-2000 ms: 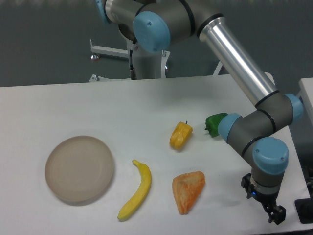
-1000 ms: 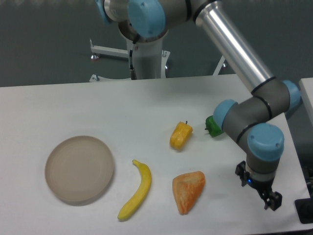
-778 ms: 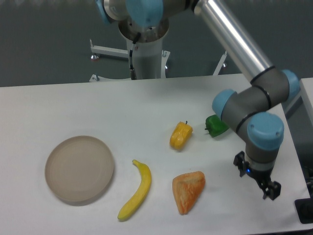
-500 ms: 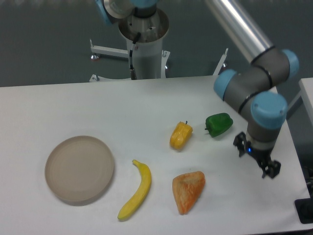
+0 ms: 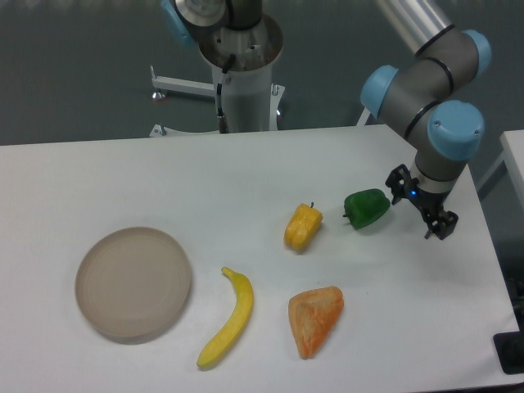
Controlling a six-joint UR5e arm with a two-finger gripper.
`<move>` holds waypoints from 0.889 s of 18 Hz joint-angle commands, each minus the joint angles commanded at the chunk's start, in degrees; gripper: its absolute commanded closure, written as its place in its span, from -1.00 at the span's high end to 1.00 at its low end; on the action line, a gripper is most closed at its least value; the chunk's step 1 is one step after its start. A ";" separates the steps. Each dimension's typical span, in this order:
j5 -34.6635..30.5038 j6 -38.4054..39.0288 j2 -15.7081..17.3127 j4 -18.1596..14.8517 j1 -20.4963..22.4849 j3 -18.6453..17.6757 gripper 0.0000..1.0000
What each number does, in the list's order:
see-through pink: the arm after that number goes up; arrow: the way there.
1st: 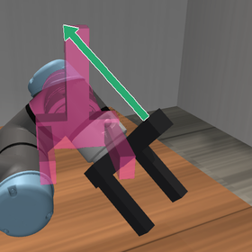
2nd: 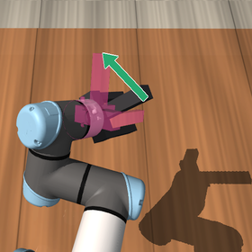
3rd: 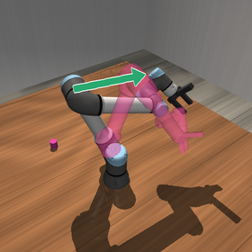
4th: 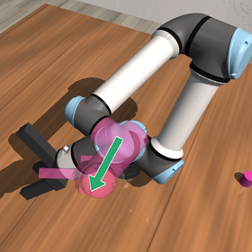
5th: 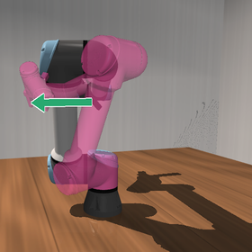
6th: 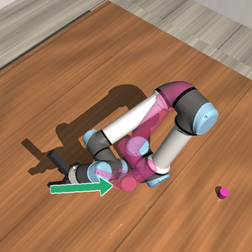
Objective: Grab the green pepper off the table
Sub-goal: 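Lower the open gripper over the green pepper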
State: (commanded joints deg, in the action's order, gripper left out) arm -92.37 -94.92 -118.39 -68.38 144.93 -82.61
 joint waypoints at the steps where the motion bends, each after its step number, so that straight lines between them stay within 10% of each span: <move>1: 0.35 0.00 0.18 0.00 0.00 -0.70 1.00; 16: 1.23 0.00 1.49 0.18 -0.97 -4.66 1.00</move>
State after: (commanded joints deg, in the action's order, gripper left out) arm -91.14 -94.92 -116.90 -68.20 143.96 -87.27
